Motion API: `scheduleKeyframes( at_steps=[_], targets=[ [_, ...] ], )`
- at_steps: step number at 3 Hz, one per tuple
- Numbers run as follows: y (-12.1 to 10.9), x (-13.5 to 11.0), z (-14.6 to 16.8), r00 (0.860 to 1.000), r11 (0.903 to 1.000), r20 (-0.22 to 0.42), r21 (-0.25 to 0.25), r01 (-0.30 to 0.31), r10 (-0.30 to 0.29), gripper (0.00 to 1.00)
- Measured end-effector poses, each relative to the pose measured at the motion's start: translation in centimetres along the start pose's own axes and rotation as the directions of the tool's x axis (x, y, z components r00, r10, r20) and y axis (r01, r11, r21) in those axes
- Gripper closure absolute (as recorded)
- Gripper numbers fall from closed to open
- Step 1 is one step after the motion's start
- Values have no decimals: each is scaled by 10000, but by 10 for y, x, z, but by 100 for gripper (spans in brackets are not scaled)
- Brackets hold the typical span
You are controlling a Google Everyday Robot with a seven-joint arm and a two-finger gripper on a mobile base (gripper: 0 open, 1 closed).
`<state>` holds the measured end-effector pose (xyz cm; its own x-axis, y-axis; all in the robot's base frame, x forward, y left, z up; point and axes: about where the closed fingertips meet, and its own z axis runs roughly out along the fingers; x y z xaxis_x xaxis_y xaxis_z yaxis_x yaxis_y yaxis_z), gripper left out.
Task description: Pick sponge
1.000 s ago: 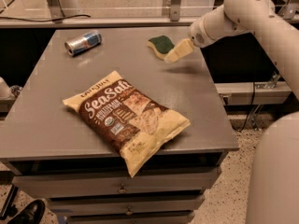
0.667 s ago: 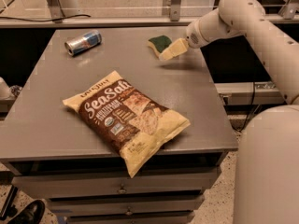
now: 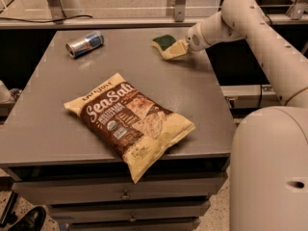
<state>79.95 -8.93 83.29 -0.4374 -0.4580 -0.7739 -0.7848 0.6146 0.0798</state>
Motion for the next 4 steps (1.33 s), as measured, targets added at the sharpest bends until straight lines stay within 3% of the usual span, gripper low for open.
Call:
scheduleKeyframes(
  at_steps=[1,2,3,4],
  targets=[
    [12,-20,-4,9993,9987,237,-414,300,-291,64],
    [38,-53,-13,9925,9891,706,-1015,1068,-999,87],
    [78,-81,-33,9781,9635,1409,-1983,1797,-1534,100],
    [108,-90,-68,9630,9324,2008,-2773,2319,-1799,100]
  ],
)
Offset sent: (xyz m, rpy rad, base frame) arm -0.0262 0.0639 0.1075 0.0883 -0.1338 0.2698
